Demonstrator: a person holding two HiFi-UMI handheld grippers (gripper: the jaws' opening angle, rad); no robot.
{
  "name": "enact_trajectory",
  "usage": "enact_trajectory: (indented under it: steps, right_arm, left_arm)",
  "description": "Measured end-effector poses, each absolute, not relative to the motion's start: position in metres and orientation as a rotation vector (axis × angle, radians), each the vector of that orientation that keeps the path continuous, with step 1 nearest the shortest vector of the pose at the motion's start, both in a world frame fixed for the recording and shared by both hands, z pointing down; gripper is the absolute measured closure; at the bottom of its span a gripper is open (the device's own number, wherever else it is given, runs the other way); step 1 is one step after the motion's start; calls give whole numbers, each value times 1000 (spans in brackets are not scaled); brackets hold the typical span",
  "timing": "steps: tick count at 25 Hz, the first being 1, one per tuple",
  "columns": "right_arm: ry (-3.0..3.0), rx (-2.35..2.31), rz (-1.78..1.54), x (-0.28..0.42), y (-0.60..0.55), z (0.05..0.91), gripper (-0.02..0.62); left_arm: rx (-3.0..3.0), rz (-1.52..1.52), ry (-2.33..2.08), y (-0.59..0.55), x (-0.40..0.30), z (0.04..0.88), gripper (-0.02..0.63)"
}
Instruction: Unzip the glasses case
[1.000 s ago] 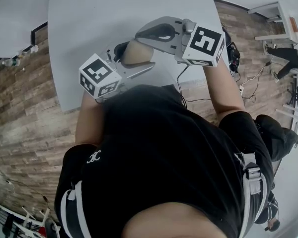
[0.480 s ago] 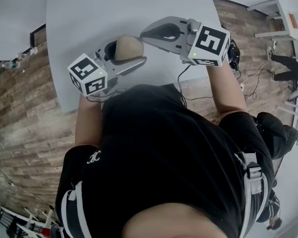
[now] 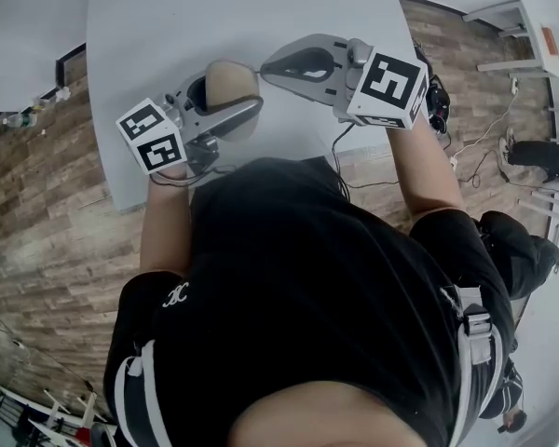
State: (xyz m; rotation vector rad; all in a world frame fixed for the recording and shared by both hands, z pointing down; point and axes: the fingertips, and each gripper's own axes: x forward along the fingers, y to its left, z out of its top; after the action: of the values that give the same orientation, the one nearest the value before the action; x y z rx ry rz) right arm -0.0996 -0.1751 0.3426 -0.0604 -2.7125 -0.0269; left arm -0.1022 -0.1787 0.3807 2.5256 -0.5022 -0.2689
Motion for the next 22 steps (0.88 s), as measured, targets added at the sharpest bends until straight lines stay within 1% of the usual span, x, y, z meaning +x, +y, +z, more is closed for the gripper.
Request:
enact_trajectory:
  steps: [7,13,22]
  right_arm:
    - [-2693,-13,67,-101,-178,349,577]
    - [-2699,7,148,-101,-181,349,577]
    - [-2702,15,161,-106,-182,353,577]
  left_arm:
    - [2415,-440,-506,-190,-112,373,235]
    - [2368,-510,-531,-197,-116,369,235]
    - [2279,-584,-517,-205,-121,371,235]
